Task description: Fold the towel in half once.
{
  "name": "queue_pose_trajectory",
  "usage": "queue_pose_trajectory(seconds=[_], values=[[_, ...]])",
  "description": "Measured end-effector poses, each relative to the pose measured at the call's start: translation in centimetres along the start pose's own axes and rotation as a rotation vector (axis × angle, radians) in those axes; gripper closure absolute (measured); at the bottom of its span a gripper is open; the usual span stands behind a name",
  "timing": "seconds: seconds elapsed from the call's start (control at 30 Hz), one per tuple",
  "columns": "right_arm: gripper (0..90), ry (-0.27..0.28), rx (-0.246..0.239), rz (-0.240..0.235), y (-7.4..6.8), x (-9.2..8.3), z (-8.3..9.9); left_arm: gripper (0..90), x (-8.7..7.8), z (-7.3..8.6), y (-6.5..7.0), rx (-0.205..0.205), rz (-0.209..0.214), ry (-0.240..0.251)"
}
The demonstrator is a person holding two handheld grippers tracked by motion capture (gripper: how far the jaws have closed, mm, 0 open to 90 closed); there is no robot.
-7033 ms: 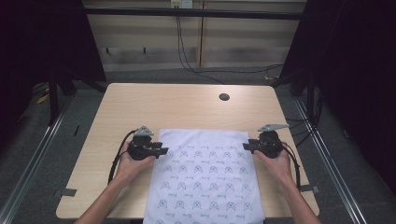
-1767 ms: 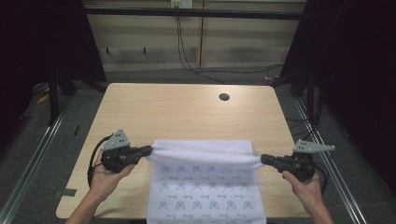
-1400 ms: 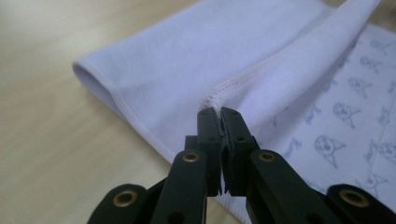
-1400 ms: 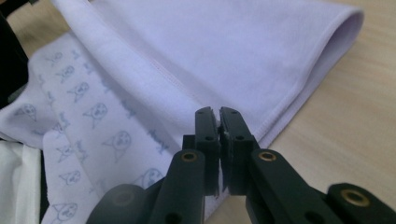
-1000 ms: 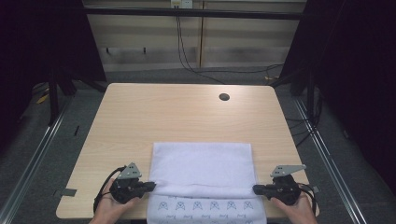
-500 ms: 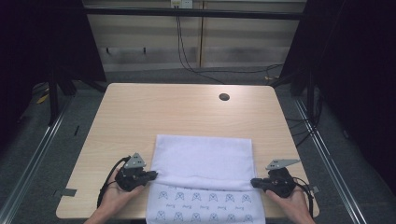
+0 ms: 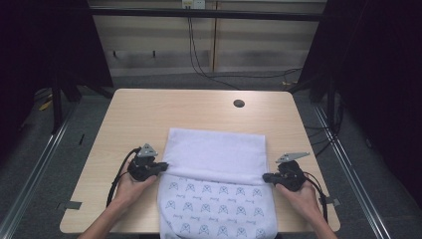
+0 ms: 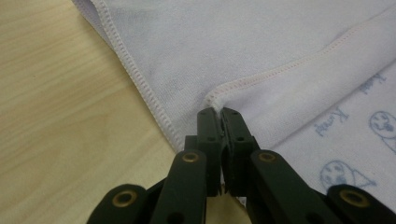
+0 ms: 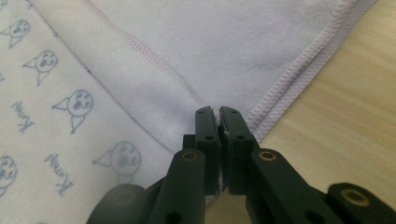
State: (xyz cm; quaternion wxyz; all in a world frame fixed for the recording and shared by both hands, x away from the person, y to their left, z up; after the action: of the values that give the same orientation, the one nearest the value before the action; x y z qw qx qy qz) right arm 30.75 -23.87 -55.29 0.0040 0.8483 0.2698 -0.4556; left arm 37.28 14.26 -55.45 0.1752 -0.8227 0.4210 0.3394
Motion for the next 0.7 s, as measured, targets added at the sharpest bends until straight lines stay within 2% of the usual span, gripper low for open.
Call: queue_pose_trajectory(seconds=[0.17, 0.33, 0.43, 0.57, 0.7], values=[[87.1, 0.003, 0.006, 0.014, 0.6, 0.5, -0.8, 87.5, 0.7, -0.7, -1.0, -0.007, -0.02, -0.009], [87.2, 0.02, 0.01, 0.021, 1.2, 1.1, -1.8, 87.4, 1.4, -1.4, -2.1, -0.008, -0.015, -0.018], [87.2, 0.026, 0.016, 0.033, 1.7, 1.6, -2.5, 87.5, 1.8, -1.7, -2.9, -0.013, -0.035, -0.023], [87.2, 0.032, 0.025, 0.039, 2.3, 2.3, -3.6, 87.4, 2.4, -2.2, -4.1, -0.055, -0.036, -0.007], [87.2, 0.031, 0.035, 0.059, 3.0, 3.1, -4.9, 87.5, 3.0, -2.7, -5.3, -0.059, -0.036, -0.014]])
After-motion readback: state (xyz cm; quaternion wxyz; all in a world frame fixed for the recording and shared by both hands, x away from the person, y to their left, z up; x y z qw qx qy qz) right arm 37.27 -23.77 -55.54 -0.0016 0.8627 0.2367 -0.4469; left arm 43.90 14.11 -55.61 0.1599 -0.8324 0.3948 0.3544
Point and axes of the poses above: each handheld gripper's, and its own axes: x roughly forward along the jaws, z roughly out of its underside, y roughly to its right, the point moved 8 cm from there along x, roughly forward along the jaws, and after that the axes turned 7 degrees about x, right-handed, at the moved point
